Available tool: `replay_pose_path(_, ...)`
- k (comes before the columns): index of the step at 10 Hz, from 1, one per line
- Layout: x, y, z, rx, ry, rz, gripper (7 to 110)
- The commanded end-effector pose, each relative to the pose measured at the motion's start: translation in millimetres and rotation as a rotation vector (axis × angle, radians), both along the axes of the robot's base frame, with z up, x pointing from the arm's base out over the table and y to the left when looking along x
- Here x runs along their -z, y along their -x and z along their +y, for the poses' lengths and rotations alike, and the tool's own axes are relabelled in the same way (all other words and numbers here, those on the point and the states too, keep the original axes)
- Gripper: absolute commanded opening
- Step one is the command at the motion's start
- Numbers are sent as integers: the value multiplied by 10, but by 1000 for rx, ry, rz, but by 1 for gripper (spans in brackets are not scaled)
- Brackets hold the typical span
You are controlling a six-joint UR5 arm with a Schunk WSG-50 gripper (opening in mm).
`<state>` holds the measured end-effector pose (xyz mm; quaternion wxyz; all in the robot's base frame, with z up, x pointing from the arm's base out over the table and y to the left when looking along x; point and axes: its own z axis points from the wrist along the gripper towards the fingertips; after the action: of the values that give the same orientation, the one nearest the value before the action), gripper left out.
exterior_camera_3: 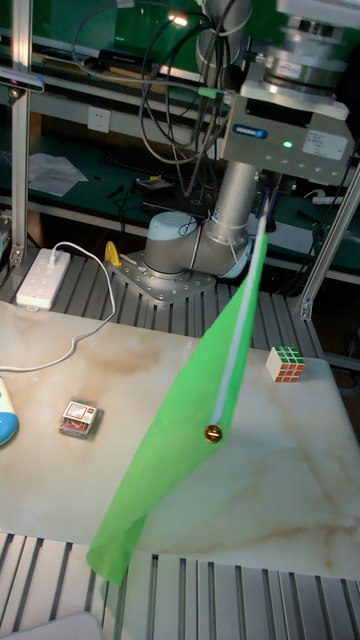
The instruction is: Wave the flag
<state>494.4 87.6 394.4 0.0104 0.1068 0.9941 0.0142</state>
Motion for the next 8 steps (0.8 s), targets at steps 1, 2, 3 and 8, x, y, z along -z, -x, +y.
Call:
replay_pose_path(1, 4, -20, 234, 15, -4, 3, 7)
replay_pose_path(2, 9, -20, 217, 12, -6, 1, 7)
replay_pose_path(3, 19, -25, 199, 11, -7, -2, 7)
replay_pose_path(8, 112, 23, 40, -3, -15, 8, 7)
